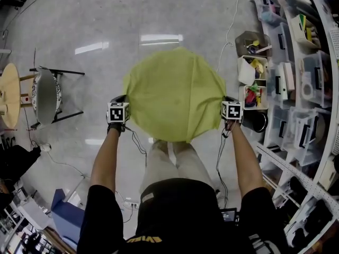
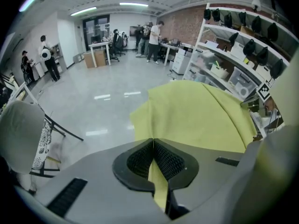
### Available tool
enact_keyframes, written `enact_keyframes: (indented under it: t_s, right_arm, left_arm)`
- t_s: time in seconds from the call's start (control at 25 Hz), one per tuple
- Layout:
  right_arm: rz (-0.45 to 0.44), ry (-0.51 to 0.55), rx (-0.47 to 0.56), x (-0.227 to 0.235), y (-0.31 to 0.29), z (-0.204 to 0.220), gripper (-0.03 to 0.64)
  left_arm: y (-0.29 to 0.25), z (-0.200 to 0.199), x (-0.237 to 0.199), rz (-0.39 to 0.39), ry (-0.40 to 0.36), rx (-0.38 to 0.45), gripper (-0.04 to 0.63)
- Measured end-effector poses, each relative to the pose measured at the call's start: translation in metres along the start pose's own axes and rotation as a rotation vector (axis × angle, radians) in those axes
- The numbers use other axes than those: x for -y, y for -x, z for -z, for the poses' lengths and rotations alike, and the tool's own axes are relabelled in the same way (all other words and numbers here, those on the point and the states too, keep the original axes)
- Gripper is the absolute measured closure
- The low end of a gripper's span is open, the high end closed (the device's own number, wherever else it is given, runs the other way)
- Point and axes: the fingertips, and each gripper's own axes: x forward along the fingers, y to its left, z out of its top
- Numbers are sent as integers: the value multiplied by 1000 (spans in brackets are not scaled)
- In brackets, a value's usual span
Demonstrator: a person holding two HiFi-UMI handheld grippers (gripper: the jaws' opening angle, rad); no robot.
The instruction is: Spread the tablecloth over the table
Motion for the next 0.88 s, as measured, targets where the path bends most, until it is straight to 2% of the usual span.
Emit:
enact_keyframes:
  t_s: [0.16, 0.4, 0.64, 0.88]
  right_arm:
    - [72, -56, -11, 43, 14, 5, 612]
    - [215, -67, -54, 122, 37, 21, 612]
    - [320, -94, -87, 174, 53, 32, 612]
    - [355, -47, -101, 196, 57, 22, 612]
  left_arm:
    - [11, -4, -9, 0, -2, 16, 575]
    - [19, 1, -31, -24, 28, -1, 575]
    - [31, 3, -53, -52, -12, -17, 575]
    - [41, -9, -82, -81, -85, -18, 575]
